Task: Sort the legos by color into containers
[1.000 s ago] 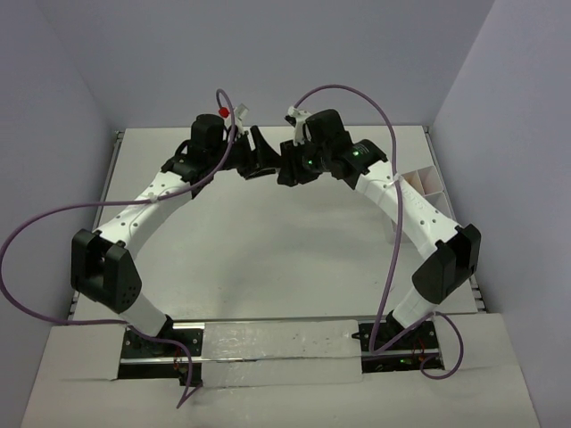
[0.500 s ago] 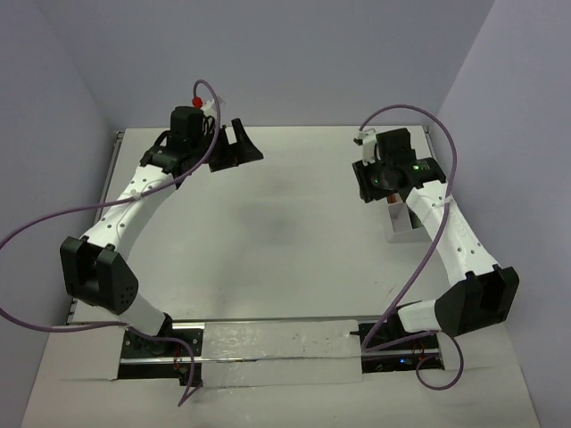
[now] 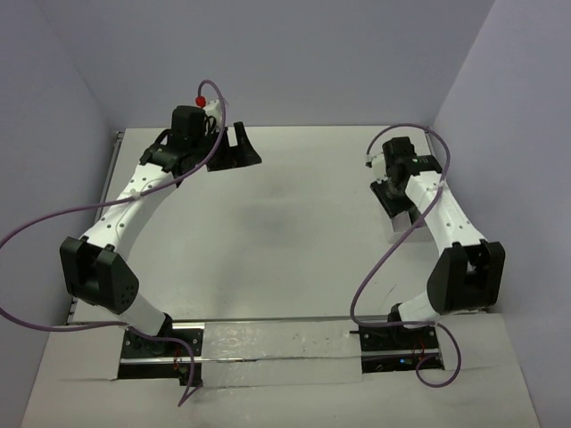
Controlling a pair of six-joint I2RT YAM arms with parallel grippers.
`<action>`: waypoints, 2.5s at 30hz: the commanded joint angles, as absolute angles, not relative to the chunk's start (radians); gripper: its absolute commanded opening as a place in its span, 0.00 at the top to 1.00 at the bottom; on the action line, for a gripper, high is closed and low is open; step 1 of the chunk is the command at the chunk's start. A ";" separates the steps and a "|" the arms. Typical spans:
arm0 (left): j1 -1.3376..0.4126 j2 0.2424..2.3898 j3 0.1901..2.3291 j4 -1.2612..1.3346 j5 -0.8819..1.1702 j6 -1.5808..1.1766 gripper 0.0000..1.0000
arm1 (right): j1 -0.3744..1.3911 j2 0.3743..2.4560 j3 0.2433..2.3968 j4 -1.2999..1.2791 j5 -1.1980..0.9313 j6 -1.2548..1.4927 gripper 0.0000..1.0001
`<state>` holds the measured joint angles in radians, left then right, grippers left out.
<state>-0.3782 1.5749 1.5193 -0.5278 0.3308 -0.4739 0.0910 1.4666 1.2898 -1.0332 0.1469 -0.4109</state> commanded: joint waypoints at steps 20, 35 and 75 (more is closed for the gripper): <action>-0.380 1.599 1.594 -0.547 0.383 -0.439 0.01 | 0.060 1.670 1.385 -1.102 0.277 -0.488 0.88; -0.380 1.586 1.586 -0.543 0.376 -0.442 0.01 | 0.054 1.706 1.411 -1.103 0.307 -0.485 0.60; -0.197 1.386 1.331 -0.524 0.248 -0.167 0.01 | 0.439 1.405 1.437 -0.482 -0.184 0.039 0.00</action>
<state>-0.2265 1.4255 1.3518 -0.5533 0.3014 -0.1994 0.4040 1.4772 1.4917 -0.6303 -0.2531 -0.0090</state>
